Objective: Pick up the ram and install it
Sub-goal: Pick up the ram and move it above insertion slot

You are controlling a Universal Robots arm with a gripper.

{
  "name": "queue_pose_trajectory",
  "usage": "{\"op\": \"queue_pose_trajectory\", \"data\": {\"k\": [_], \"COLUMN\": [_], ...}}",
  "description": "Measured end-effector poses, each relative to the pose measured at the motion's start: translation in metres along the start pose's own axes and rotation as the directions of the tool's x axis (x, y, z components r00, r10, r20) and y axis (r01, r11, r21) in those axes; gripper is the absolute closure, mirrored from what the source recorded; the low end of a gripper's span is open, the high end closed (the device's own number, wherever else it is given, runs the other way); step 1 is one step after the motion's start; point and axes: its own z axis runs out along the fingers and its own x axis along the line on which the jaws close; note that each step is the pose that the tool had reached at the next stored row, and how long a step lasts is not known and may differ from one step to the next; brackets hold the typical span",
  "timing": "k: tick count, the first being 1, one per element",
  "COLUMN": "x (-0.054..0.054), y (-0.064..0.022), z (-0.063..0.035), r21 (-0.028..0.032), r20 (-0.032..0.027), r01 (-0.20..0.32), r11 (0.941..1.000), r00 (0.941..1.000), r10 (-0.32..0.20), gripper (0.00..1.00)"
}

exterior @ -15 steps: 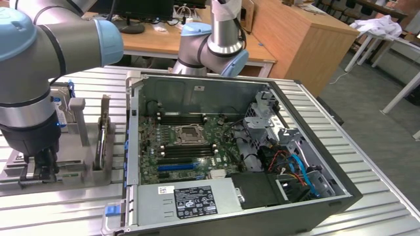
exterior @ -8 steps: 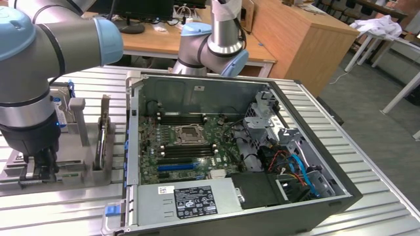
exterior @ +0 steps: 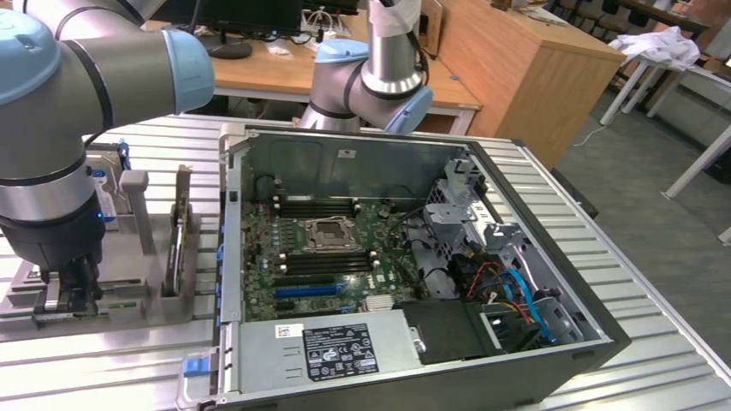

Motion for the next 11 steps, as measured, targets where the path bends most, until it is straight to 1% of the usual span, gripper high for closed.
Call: {"op": "queue_pose_trajectory", "data": {"k": [4, 11], "x": [0.0018, 0.0018], "y": [0.0001, 0.0000], "z": [-0.0001, 0.0000], "r21": [-0.0001, 0.0000], "r20": [-0.0001, 0.0000], "r01": [0.000, 0.000], "r11": [1.0000, 1.0000], "r00": [1.0000, 1.0000], "r10": [0.000, 0.000], "gripper": [0.73, 0.73]}}
